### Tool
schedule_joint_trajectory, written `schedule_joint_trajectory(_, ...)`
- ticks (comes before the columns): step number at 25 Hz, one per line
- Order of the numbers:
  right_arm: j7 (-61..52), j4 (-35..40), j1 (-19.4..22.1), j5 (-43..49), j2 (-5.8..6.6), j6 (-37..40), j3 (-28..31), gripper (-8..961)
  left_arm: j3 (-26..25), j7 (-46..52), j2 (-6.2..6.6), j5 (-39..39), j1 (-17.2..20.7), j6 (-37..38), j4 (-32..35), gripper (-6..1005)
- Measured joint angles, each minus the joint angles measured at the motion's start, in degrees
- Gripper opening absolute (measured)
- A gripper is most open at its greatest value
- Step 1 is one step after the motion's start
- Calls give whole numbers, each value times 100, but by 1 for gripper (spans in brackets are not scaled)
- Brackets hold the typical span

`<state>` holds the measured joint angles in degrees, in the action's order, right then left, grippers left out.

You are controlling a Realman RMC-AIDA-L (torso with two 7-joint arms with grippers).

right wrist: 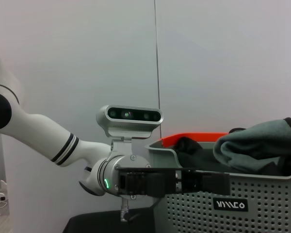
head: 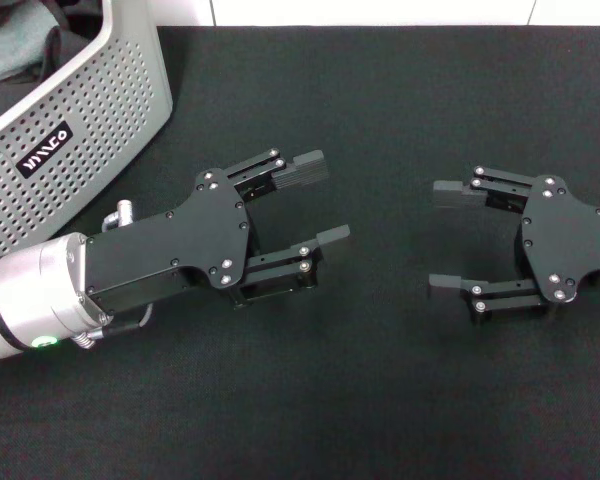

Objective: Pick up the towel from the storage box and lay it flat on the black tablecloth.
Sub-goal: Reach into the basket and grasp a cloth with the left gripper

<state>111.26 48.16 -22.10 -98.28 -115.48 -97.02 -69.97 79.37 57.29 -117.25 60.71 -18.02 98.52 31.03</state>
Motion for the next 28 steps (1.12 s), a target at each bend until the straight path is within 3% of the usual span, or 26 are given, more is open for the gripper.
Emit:
schedule_joint_trajectory(11, 10, -23, 32, 3, -8, 4, -8, 873, -27, -1, -16, 3, 0, -3, -57, 767)
schedule_joint_trajectory(16, 21, -111, 39, 3, -9, 10, 19, 873, -673, 458, -129, -65, 19, -9, 52, 767)
schedule_joint_trajectory(21, 73, -228, 49, 3, -9, 14, 32, 872, -1165, 1115, -209, 38, 3, -237, 735, 766)
schedule_joint_trajectory(28, 86, -248, 158, 0, -9, 18, 57, 872, -1404, 2188, -244, 60, 71, -1552, 2156, 721)
